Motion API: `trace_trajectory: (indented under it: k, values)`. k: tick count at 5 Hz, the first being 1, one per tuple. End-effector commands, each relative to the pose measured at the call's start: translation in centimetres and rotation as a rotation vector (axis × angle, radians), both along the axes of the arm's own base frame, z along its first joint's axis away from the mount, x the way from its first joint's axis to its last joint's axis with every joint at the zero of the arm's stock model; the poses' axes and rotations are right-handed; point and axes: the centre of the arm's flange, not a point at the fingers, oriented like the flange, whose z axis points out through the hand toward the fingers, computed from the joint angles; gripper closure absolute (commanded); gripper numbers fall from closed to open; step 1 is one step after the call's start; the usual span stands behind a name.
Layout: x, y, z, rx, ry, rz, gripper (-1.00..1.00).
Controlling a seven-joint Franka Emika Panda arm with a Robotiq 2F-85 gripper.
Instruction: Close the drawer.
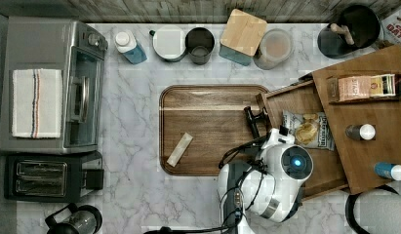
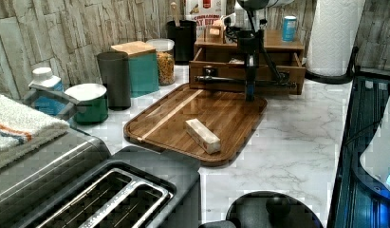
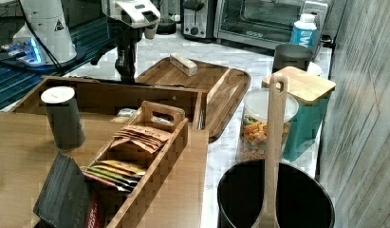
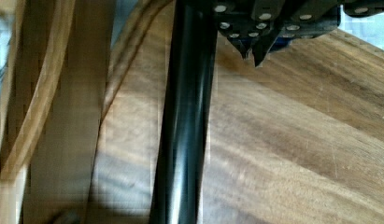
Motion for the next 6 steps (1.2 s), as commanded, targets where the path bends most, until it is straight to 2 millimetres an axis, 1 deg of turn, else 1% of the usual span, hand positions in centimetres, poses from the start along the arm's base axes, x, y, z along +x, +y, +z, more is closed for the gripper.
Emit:
trace_trajectory:
  k: [1,2,3,4,5,6]
  values:
    - [8.2,-9.4,9.5,-0.041,-0.307,0.013,1.0]
    - [9.7,-11.6,9.6,-0.078,-0.306,-0.025,1.0]
    - [10.8,-14.4,10.8,-0.122,-0.286,0.007,1.0]
    - [11.7,-18.4,12.9,-0.168,-0.245,0.055,1.0]
    - [12.8,-22.8,14.5,-0.187,-0.207,0.114,1.0]
    - [13.4,-26.9,14.9,-0.194,-0.191,0.164,1.0]
